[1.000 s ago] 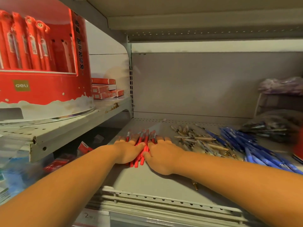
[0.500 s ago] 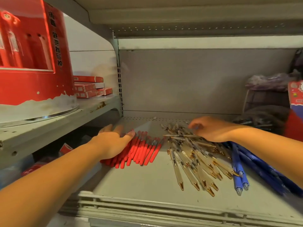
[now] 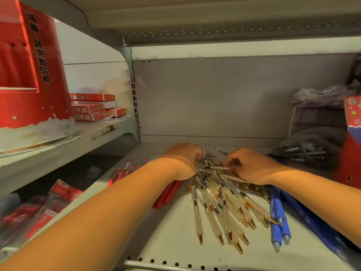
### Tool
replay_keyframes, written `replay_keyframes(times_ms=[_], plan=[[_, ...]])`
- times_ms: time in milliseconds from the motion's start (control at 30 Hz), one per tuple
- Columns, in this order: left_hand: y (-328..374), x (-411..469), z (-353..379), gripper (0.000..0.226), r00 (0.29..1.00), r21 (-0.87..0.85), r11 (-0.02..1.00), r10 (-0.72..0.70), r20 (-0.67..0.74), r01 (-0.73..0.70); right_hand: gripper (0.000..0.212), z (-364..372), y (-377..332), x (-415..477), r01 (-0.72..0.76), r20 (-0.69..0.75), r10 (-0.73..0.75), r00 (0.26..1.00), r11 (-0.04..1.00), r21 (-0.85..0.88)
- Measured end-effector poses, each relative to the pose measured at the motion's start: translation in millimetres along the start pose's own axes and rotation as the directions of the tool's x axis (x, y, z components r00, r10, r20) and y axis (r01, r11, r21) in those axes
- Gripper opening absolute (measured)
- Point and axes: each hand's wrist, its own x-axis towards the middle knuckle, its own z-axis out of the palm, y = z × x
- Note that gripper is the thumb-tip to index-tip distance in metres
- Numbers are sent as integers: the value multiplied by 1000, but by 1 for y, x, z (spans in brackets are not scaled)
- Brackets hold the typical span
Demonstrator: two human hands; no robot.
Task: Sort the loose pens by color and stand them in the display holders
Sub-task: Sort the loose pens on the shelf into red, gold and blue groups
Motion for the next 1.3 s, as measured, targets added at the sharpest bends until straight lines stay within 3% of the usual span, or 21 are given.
replay_keyframes(times_ms=[167,367,533,733,900,1000,1067,1167,1233,1300], plan=[[0,7,13,41,997,-13,997,70,-31,-70,15,-6,-4,1,15,-76,-5,997,992,129],[0,5,24,38,993,73,991,114,-27,-111,17,-11,-12,-4,-8,75,0,997,995,104],[1,6,31,34,991,127,986,113,-65,-104,4,-15,-12,-13,5,150,-15,989,998,70],[-2,7,32,27,986,155,980,140,-95,-124,18,-18,-12,-16,-14,159,-1,987,996,90],[-5,10,26,16,964,170,976,172,-204,-139,16,-25,-17,-19,17,-1,-17,1000,991,135],[-13,7,16,18,930,162,977,184,-318,-137,10,-26,-28,-19,37,-84,-15,996,966,258],[-19,3,7,21,914,118,990,119,-387,-79,7,-25,-38,-20,54,-107,-16,994,932,359],[-26,-1,-5,23,967,34,999,28,-254,-20,10,-23,-53,-25,59,-88,-17,996,868,493],[-28,-5,-7,24,987,14,1000,-7,-160,10,16,-18,-61,-29,51,-45,-33,998,868,494],[-29,-7,-5,23,988,10,1000,8,-152,-7,23,-9,-68,-31,49,-37,-36,999,885,463]])
